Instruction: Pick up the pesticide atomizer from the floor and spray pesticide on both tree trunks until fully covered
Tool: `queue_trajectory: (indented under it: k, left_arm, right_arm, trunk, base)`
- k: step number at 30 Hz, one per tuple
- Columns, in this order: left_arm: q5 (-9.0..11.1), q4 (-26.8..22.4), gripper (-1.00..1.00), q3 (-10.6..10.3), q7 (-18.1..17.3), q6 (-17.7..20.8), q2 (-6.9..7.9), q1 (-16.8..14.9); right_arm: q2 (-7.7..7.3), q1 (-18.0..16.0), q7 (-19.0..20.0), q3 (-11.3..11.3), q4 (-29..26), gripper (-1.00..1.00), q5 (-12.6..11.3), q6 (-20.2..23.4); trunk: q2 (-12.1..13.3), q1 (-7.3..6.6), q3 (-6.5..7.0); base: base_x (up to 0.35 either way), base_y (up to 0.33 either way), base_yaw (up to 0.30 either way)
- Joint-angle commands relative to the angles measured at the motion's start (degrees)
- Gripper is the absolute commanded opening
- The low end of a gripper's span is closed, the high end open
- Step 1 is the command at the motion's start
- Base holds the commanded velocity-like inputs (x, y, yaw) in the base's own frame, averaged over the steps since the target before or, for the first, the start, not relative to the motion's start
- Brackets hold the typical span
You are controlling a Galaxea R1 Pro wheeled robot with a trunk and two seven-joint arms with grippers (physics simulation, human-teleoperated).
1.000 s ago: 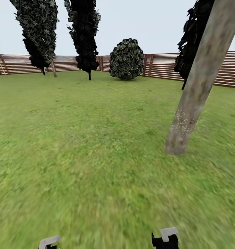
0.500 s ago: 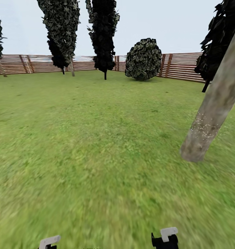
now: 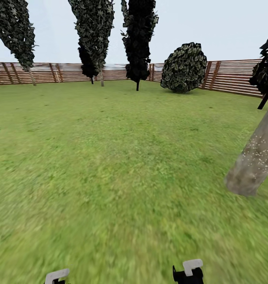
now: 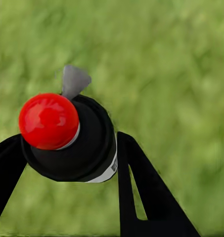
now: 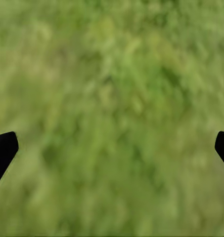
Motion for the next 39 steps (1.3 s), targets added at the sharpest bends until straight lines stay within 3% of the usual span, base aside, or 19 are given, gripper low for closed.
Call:
queue_trajectory:
  k: [1,39]
  left_arm:
    - [-0.27,0.08,-1.0,0.13,0.17,-0.23,0.0,-0.05]
    - [-0.08,0.08,-1.0,0.17,0.17,-0.25,0.09,-0.05]
  right_arm:
    - [0.0,-0.03,-0.6,0.45,0.06,1.0,0.37,0.02]
    - [0.0,-0.03,-0.6,0.45,0.07,1.0,0.37,0.01]
  trunk:
    - [-0.02,-0.01,-0.05]
    - [-0.02,-0.01,-0.05]
  base:
    - [0.0,0.009,0.281]
    - [0.05,0.294,0.281]
